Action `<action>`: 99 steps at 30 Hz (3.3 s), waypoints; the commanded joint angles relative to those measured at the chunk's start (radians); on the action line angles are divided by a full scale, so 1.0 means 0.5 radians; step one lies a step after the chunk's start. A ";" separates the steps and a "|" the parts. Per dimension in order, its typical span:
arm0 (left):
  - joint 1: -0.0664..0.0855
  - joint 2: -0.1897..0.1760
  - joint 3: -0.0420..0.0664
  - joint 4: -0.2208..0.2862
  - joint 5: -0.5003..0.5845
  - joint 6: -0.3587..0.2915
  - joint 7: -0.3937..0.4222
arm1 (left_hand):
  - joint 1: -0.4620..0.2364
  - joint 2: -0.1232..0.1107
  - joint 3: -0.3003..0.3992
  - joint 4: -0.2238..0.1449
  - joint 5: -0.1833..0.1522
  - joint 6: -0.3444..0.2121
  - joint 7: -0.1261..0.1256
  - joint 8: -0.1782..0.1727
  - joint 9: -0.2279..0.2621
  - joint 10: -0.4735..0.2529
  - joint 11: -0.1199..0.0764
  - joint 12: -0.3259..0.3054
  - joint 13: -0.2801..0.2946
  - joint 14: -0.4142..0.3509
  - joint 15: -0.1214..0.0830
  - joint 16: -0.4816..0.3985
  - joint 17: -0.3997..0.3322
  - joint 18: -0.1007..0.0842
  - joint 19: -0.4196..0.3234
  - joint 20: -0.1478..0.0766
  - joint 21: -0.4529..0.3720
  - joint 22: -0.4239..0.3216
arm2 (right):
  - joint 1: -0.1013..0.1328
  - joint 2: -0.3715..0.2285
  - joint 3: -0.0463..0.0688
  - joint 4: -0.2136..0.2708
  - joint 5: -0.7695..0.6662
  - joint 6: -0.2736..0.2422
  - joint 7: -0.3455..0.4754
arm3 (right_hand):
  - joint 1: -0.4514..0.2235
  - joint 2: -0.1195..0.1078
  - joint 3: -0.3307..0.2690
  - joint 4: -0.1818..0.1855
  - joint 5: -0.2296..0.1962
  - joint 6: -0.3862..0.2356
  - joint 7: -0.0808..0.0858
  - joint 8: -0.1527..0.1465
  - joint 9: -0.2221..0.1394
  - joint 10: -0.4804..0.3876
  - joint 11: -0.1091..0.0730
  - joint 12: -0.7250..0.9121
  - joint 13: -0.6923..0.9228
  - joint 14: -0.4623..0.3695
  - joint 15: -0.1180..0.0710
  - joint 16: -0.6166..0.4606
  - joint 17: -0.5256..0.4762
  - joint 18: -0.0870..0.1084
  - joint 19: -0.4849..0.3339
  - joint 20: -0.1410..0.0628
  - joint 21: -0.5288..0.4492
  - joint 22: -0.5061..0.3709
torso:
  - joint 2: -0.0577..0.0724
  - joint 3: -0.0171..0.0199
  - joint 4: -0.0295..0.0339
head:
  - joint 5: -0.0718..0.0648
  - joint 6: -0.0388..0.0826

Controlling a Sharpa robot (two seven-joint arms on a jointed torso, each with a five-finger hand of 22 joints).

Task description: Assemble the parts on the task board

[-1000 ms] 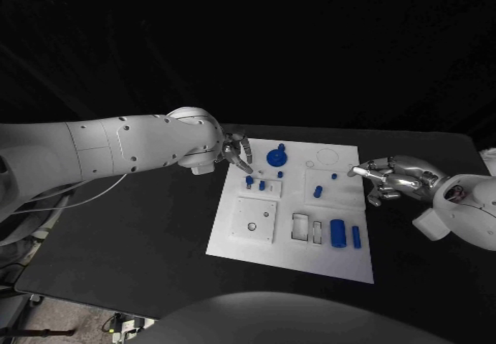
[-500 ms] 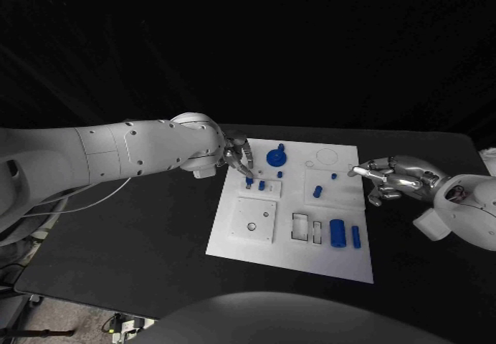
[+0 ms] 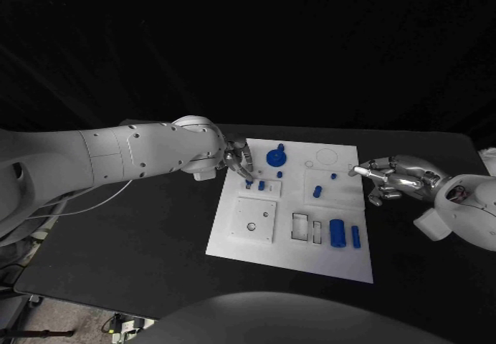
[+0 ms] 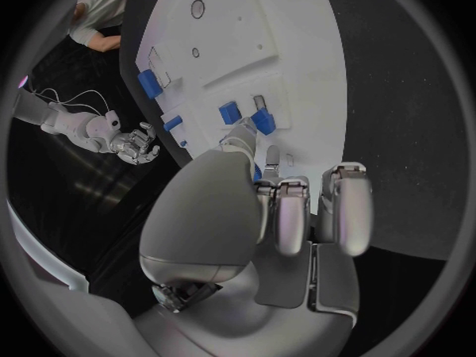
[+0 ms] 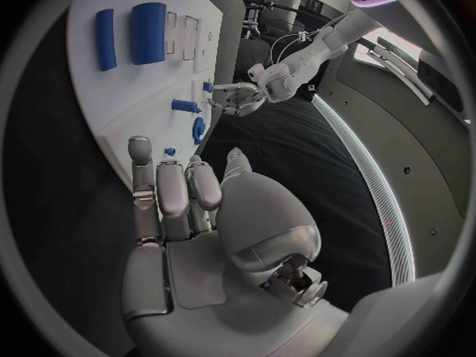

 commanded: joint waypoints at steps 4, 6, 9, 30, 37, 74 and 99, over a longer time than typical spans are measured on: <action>-0.006 0.003 0.001 -0.010 0.000 0.062 0.001 | 0.000 -0.002 -0.017 -0.002 -0.023 0.022 -0.004 -0.011 -0.017 0.208 0.019 0.005 0.527 0.214 0.015 0.005 0.526 0.019 0.037 0.017 -0.008 0.428 | -0.002 -0.003 -0.001 0.005 -0.001 0.031 0.022 | 0.025 -0.002 0.017 -0.002 0.008 -0.002 0.008 -0.010 -0.003 -0.013 0.000 -0.003 0.002 -0.008 -0.001 0.000 0.030 0.037 -0.011 0.003 -0.003 0.104 | 0.001 0.0002 0.001 | 0.004 0.000; -0.008 0.003 0.001 -0.015 0.000 0.063 0.001 | -0.001 -0.001 -0.019 -0.002 -0.027 0.027 -0.004 -0.012 -0.022 0.208 0.019 0.005 0.527 0.214 0.016 0.005 0.526 0.020 0.036 0.017 -0.009 0.427 | -0.002 -0.003 -0.001 0.005 -0.001 0.031 0.021 | 0.025 -0.002 0.017 -0.002 0.008 -0.002 0.008 -0.010 -0.003 -0.013 0.000 -0.003 0.002 -0.008 -0.001 0.000 0.030 0.037 -0.011 0.003 -0.003 0.104 | 0.001 0.0006 0.001 | 0.005 0.000; -0.014 0.005 0.001 -0.023 0.000 0.063 0.001 | -0.001 0.003 -0.020 -0.002 -0.032 0.038 -0.004 -0.013 -0.032 0.208 0.019 0.005 0.527 0.214 0.016 0.005 0.526 0.019 0.037 0.018 -0.009 0.428 | -0.002 -0.002 -0.001 0.004 -0.001 0.033 0.020 | 0.026 -0.001 0.018 -0.002 0.009 -0.001 0.008 -0.009 -0.003 -0.014 0.000 -0.004 0.000 -0.008 -0.001 0.000 0.030 0.037 -0.011 0.003 -0.003 0.104 | 0.000 0.0001 0.001 | 0.006 0.000; -0.042 0.028 0.001 -0.070 0.019 0.099 0.036 | 0.041 0.048 -0.003 -0.008 0.198 0.165 -0.007 -0.123 -0.237 0.208 0.015 0.005 0.527 0.214 0.012 0.005 0.526 0.021 0.036 0.016 -0.021 0.434 | -0.007 -0.003 -0.001 -0.004 0.002 0.047 0.017 | 0.033 0.002 0.024 -0.007 0.013 0.002 0.009 -0.008 -0.004 -0.016 0.000 -0.004 -0.002 -0.008 -0.001 0.000 0.029 0.037 -0.010 0.004 -0.003 0.104 | 0.000 0.0009 0.000 | 0.011 0.000; -0.045 0.030 0.001 -0.076 0.028 0.149 0.055 | 0.056 0.036 0.000 -0.011 0.273 0.217 0.005 -0.148 -0.288 0.208 0.026 0.005 0.527 0.214 0.020 0.005 0.526 0.021 0.035 0.021 -0.026 0.435 | -0.009 -0.005 -0.001 -0.007 0.003 0.054 0.016 | 0.037 0.004 0.027 -0.010 0.015 0.004 0.010 -0.008 -0.004 -0.015 0.000 -0.004 -0.002 -0.008 -0.001 0.001 0.029 0.038 -0.011 0.004 -0.005 0.103 | 0.001 0.0007 0.001 | 0.009 0.000; -0.069 0.052 0.001 -0.098 0.000 0.283 0.089 | 0.128 0.025 0.034 -0.048 0.341 0.330 0.024 -0.226 -0.438 0.208 0.053 0.005 0.527 0.214 0.045 0.005 0.526 0.023 0.035 0.046 -0.038 0.436 | -0.040 0.001 -0.001 -0.022 0.017 0.082 0.022 | 0.043 0.004 0.031 -0.014 0.015 0.010 0.010 -0.006 -0.005 -0.023 0.001 -0.008 -0.009 -0.018 -0.001 -0.005 0.021 0.040 -0.020 0.004 -0.015 0.100 | 0.000 0.0004 0.000 | 0.019 0.000; -0.072 0.042 0.001 -0.105 -0.035 0.251 0.058 | 0.015 -0.017 -0.076 -0.001 -0.060 0.225 0.014 -0.272 -0.513 0.208 0.035 0.005 0.527 0.214 0.030 0.005 0.526 0.028 0.025 0.032 -0.064 0.429 | -0.063 0.000 -0.001 -0.033 0.046 0.101 0.019 | 0.052 0.012 0.042 -0.017 0.018 0.016 0.010 -0.005 -0.006 -0.029 0.001 -0.011 -0.015 -0.022 0.000 -0.007 0.017 0.041 -0.026 0.004 -0.022 0.099 | 0.000 0.0010 0.001 | 0.035 0.000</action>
